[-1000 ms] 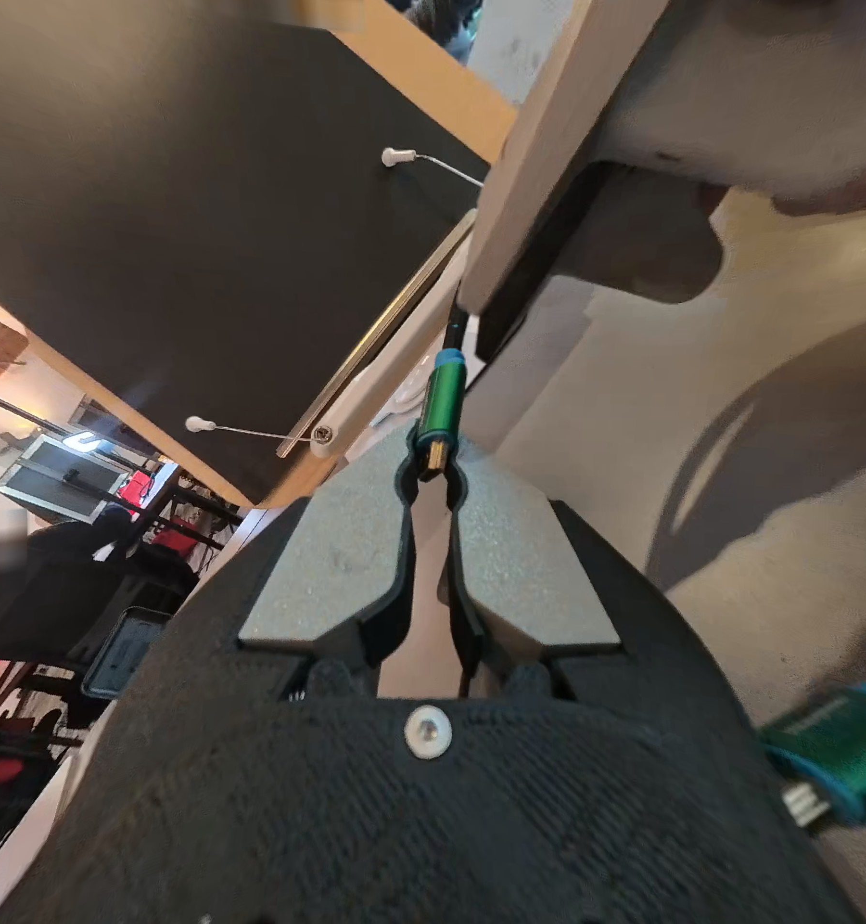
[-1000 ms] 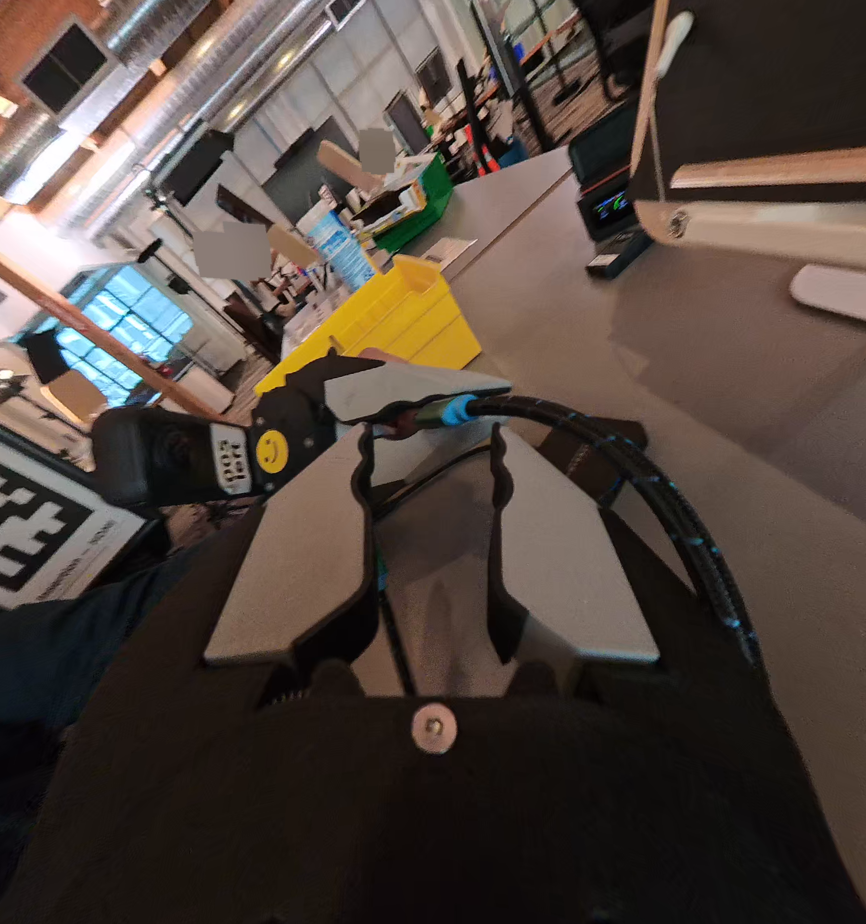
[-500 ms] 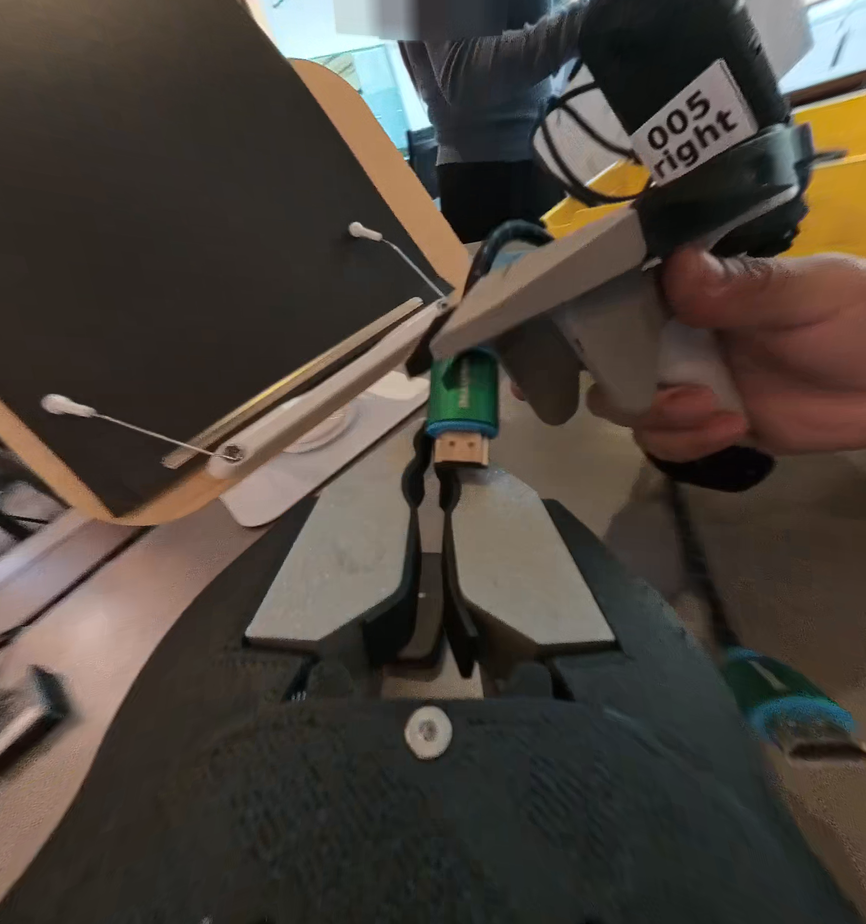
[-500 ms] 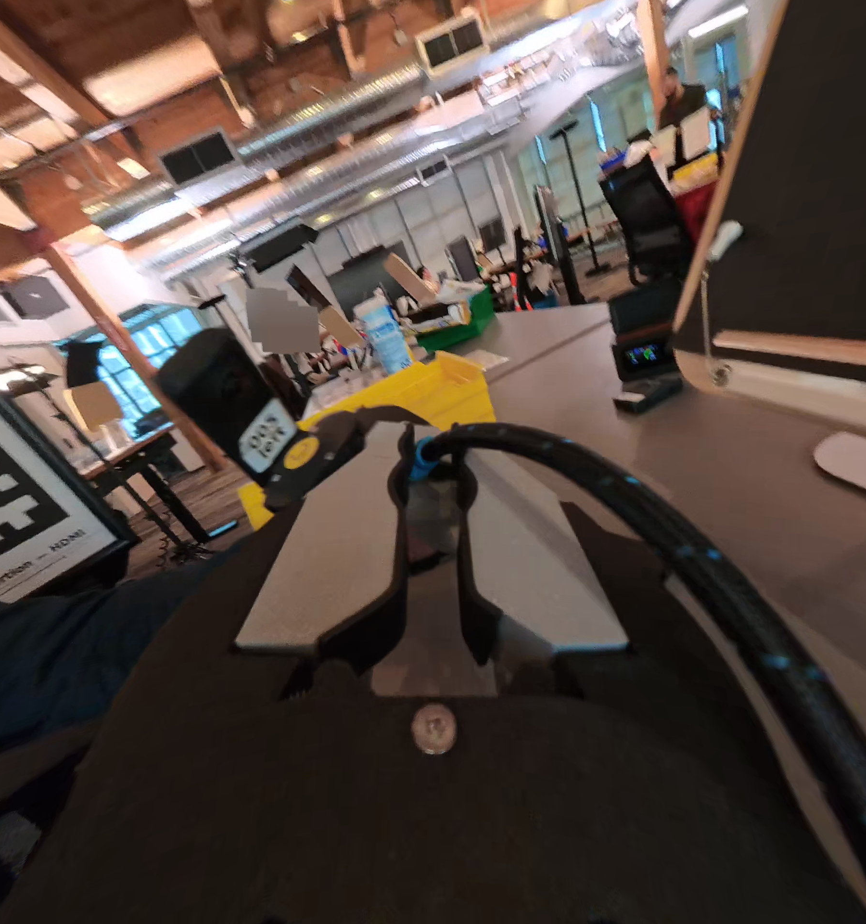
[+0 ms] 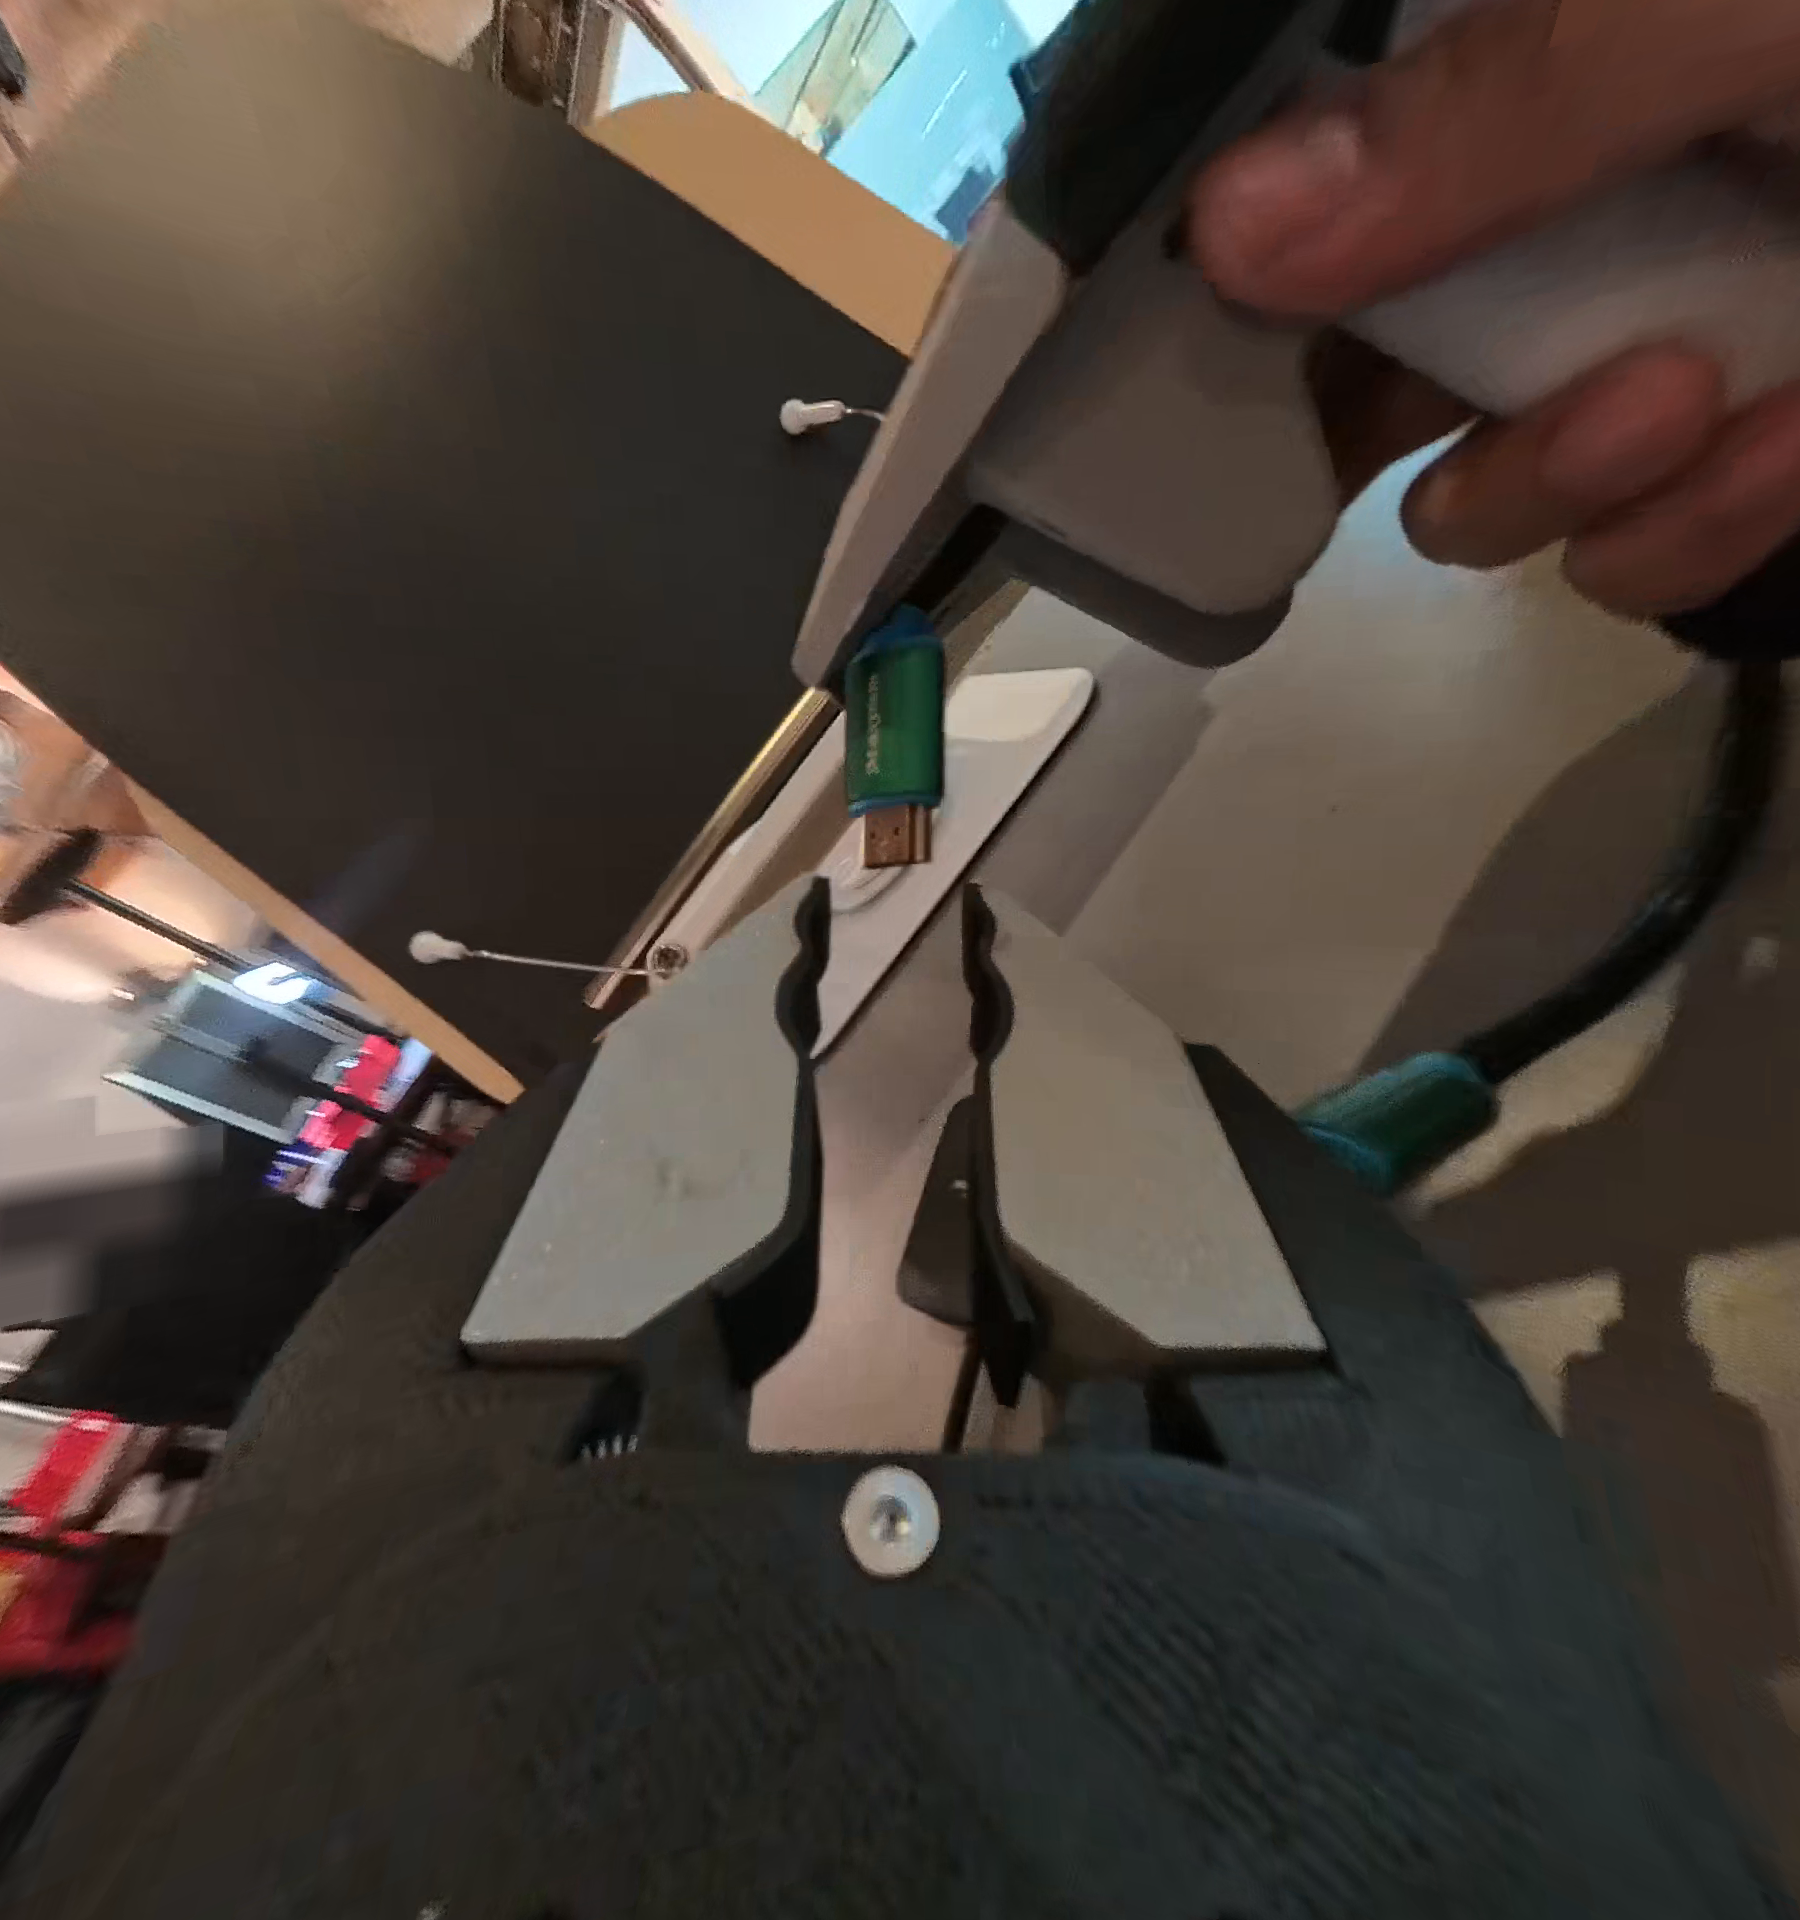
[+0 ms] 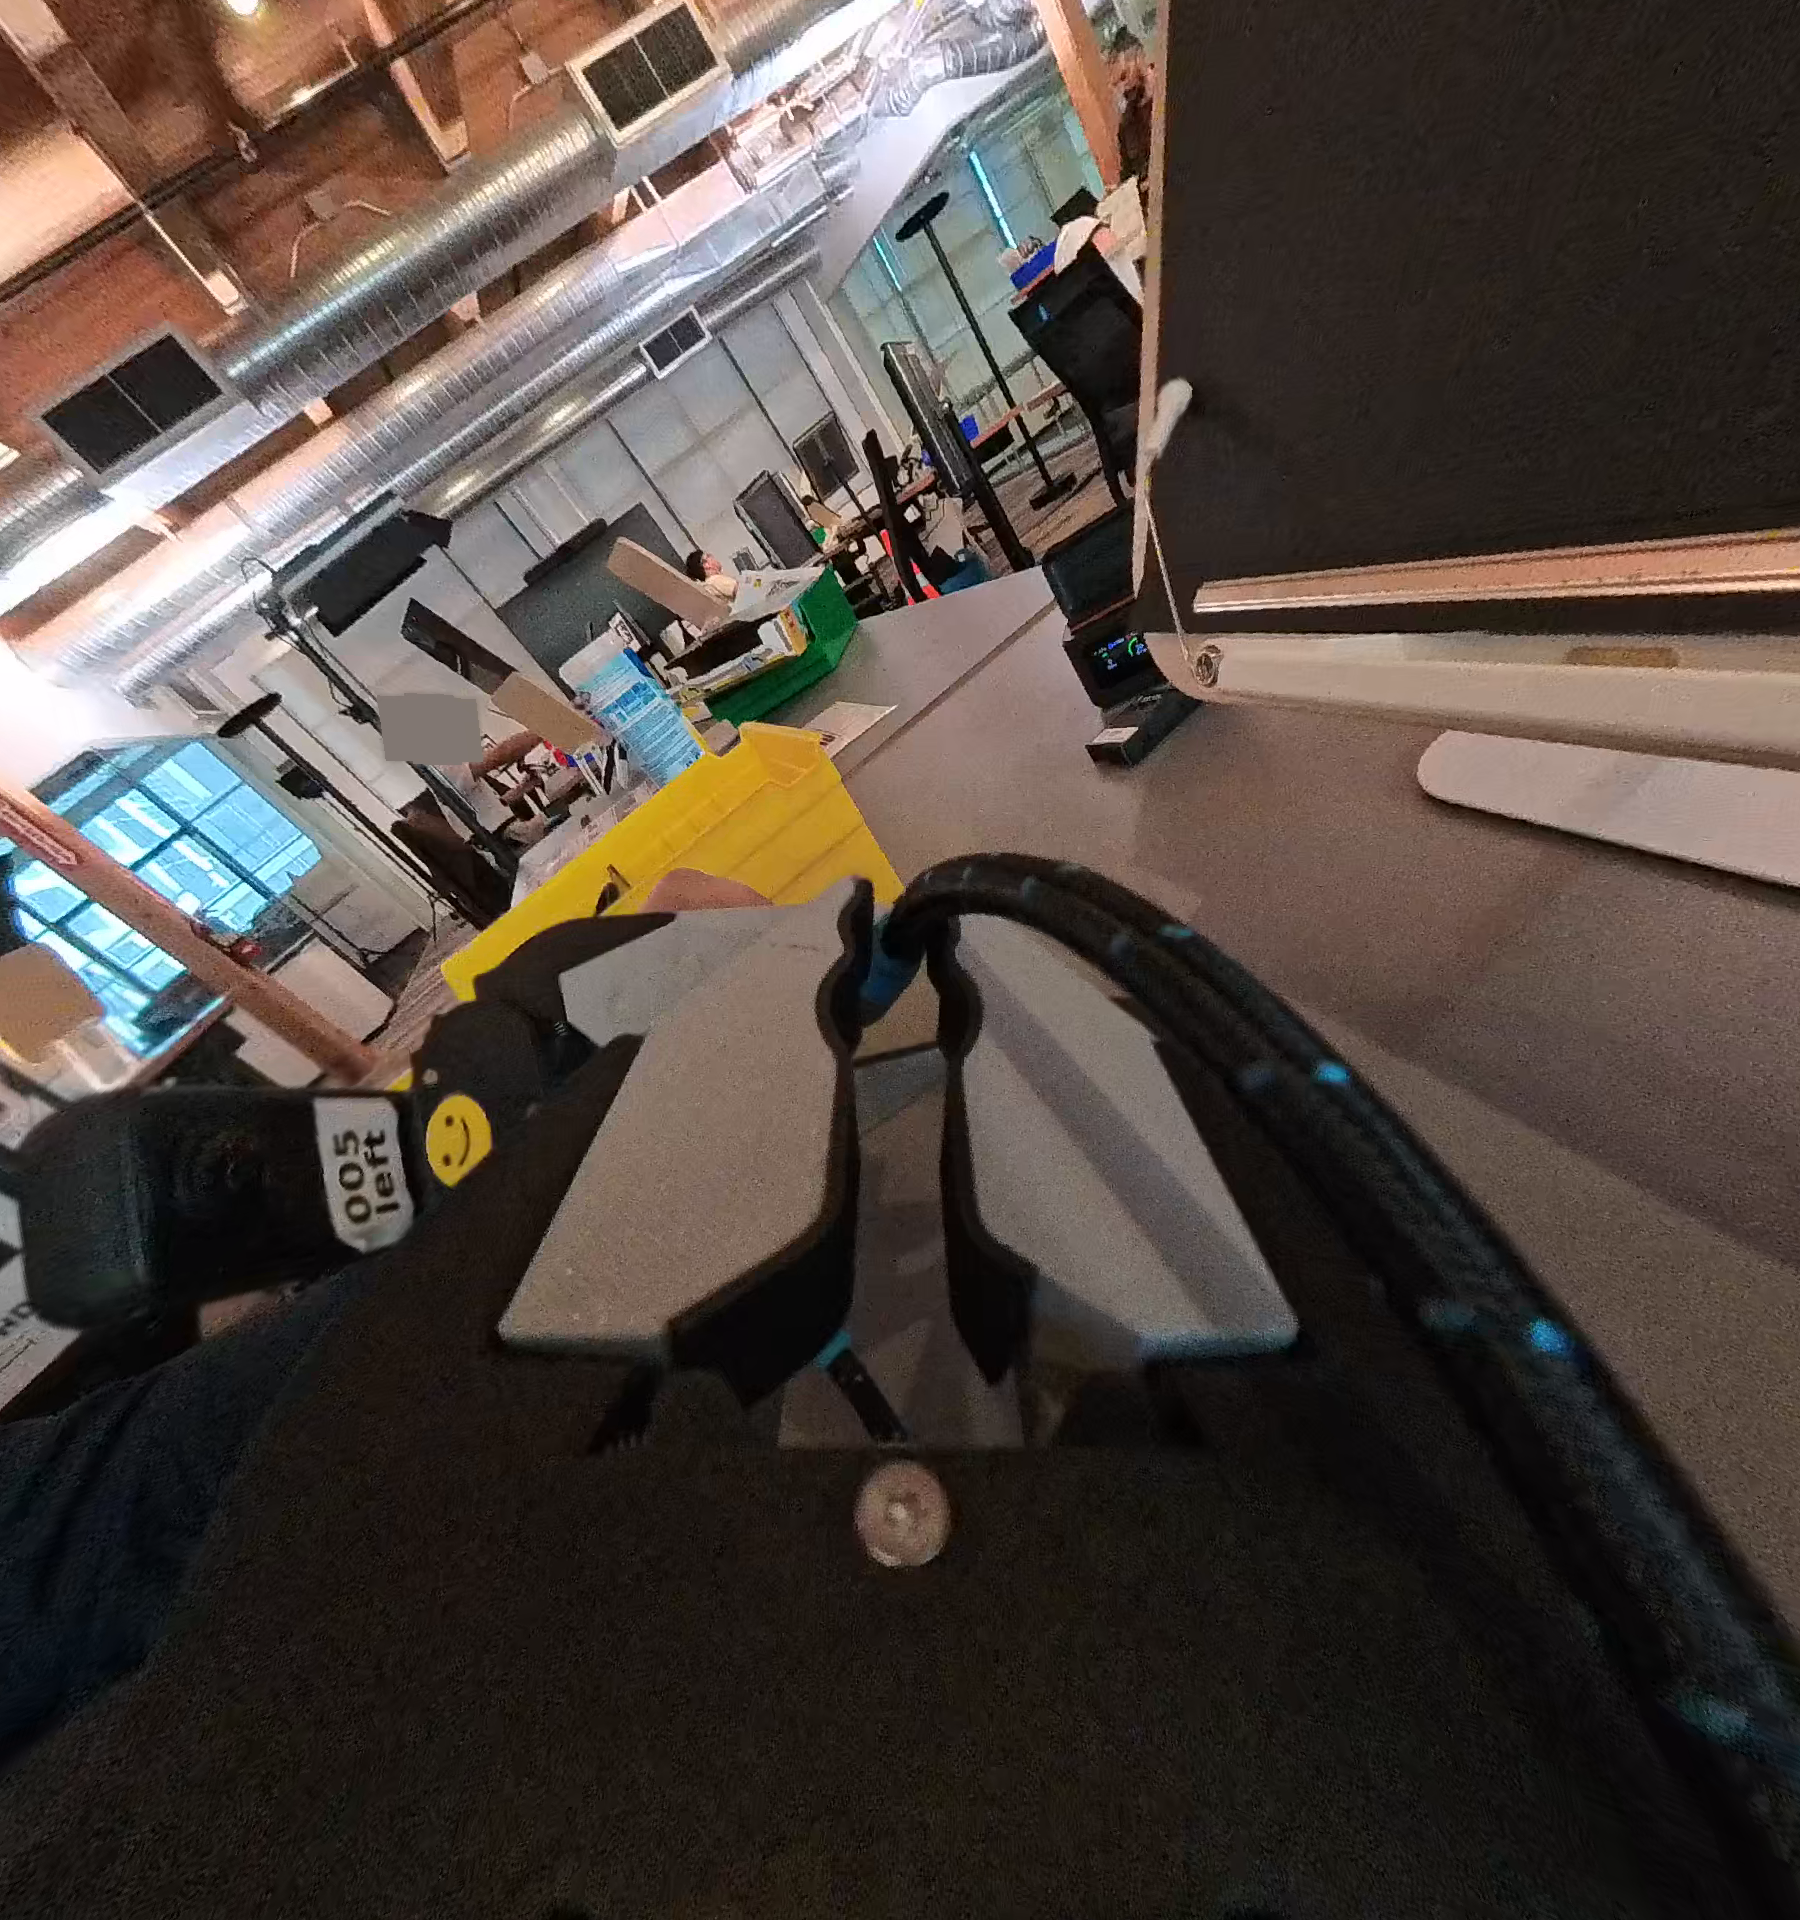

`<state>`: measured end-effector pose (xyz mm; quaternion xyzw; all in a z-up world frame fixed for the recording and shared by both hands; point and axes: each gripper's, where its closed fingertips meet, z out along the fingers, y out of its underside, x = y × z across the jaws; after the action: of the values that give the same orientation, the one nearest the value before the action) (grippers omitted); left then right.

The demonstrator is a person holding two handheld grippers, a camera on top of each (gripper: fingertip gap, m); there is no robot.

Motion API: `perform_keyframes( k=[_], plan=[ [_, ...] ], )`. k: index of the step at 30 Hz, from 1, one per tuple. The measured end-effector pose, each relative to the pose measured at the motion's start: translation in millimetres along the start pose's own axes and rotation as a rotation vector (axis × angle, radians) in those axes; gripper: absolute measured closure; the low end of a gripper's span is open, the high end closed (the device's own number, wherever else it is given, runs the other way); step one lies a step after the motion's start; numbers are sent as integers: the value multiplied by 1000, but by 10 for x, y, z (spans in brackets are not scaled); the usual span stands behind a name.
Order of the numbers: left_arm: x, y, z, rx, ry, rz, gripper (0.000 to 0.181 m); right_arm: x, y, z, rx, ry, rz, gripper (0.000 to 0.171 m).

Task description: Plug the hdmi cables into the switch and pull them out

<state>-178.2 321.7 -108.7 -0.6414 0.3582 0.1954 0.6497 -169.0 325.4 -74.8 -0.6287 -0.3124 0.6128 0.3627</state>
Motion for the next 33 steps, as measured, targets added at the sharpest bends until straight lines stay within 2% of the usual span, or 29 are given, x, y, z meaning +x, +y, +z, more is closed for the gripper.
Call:
perform_keyframes(
  k=[1,4,7,11,13,16,20,24,27,33],
  plan=[
    [-1,2,4,-6,-25,56,156,10,26,13,-11,6,7,164],
    [-44,-69,-27,15,-101,191,158,20,72,44,-25,16,18,164],
    [-19,-84,-33,21,-117,301,169,10,64,49,-12,3,48,164],
    [-37,-75,-26,-6,-112,329,169,12,58,48,-6,-7,60,164],
    [-45,-129,-51,26,-59,188,170,-29,28,31,4,-34,48,164],
    [-43,-204,-118,108,117,-137,170,-107,9,19,0,-67,-13,161],
    [-70,-202,-187,146,236,-354,170,-224,32,65,-24,-92,-112,147],
    [-96,-270,-246,212,359,-570,170,-281,27,47,-32,-118,-163,147],
    [-114,-286,-260,231,395,-650,170,-263,31,57,-30,-108,-170,148],
    [-83,-333,-275,243,408,-642,170,-258,32,65,-26,-133,-139,144]
  ],
)
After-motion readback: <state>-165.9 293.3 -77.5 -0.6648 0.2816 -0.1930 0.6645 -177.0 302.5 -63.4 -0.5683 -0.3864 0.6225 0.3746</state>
